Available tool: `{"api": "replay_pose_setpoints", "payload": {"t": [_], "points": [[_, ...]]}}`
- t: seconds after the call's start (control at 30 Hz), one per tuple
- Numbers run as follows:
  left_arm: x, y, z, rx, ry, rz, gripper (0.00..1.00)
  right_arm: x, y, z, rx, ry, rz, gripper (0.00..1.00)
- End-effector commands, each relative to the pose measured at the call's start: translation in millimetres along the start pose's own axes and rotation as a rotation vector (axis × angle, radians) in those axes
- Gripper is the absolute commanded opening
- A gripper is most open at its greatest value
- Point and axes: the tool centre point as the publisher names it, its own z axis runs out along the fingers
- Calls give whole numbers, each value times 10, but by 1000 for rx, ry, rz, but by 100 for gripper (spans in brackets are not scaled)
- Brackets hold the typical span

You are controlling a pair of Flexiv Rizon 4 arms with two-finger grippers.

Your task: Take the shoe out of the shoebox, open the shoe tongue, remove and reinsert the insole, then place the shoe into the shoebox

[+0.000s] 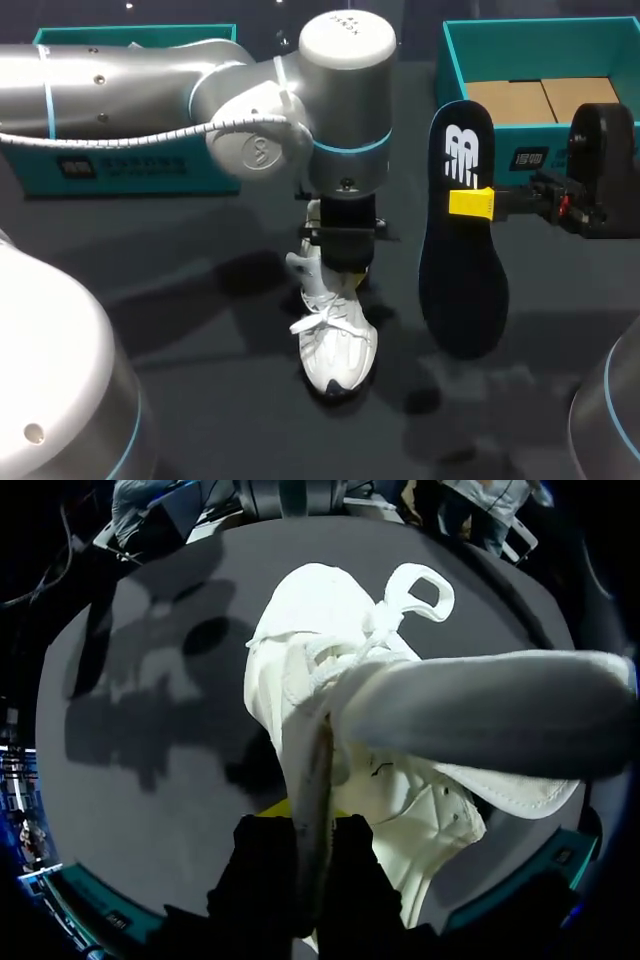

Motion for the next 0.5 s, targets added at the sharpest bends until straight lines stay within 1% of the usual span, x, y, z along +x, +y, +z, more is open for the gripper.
{"api": "replay_pose_setpoints", "payload": {"t": [0.03,0.23,0.3,0.33,0.5], "points": [[-84,42,78,8,12,2,0,18,-15,7,-1,-5,1,0],[-146,68,167,3,42,3,0,18,-15,7,-1,-5,1,0],[-168,70,178,2,46,6,27,18,-15,7,-1,-5,1,0],[-177,73,179,1,47,9,34,18,-15,7,-1,-5,1,0],[-207,110,164,1,25,7,45,18,-15,7,-1,-5,1,0]]}}
